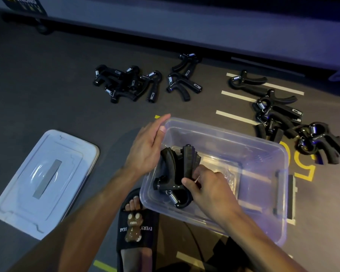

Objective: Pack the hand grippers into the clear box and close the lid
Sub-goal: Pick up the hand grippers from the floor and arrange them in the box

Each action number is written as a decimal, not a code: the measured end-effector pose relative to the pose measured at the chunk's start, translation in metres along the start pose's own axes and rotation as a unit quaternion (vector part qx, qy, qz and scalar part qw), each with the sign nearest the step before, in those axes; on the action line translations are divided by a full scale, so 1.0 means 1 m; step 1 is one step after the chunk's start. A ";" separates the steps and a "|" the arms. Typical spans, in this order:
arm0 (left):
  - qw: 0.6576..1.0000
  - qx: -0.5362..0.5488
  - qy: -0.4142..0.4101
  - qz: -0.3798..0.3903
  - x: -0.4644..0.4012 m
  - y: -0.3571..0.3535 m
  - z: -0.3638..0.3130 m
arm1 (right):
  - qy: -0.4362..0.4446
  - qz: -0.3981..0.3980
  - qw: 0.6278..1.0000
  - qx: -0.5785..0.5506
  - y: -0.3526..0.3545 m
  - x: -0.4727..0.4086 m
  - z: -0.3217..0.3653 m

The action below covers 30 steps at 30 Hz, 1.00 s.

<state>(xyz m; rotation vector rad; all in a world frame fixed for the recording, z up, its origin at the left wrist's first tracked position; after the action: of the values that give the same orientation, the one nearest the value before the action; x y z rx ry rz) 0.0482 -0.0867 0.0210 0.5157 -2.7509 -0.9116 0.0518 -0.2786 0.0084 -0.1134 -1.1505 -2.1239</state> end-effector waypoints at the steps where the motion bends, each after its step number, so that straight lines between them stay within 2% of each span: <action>1: 1.000 0.000 -0.001 -0.001 0.000 0.000 0.000 | 0.000 0.007 1.000 0.022 0.000 0.000 0.002; 7: 1.000 0.004 0.002 -0.010 0.003 0.000 -0.002 | 0.036 0.037 0.991 0.120 -0.007 0.008 0.023; 12: 1.000 0.005 0.006 -0.010 0.003 -0.001 -0.001 | 0.053 0.057 0.970 0.229 -0.012 0.011 0.034; 18: 1.000 0.001 0.006 -0.006 0.003 -0.001 -0.002 | 0.053 0.074 0.979 0.183 -0.008 0.012 0.026; 30: 1.000 0.025 0.017 0.005 0.002 -0.002 -0.001 | 0.044 0.023 0.980 0.191 0.016 -0.001 0.020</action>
<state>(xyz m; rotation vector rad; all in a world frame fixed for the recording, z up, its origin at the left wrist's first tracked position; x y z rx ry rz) 0.0472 -0.0894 0.0213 0.5196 -2.7483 -0.8258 0.0577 -0.2682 0.0310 0.1283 -1.4640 -1.8117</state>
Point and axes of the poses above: each hand's wrist, its own x-axis away from the middle knuckle, its own y-axis out of the back of the hand, z = x × y, the point moved 10 cm from there along -x, towards the middle knuckle, and after that the axes turned 3 degrees about y, right-handed, at the moved point
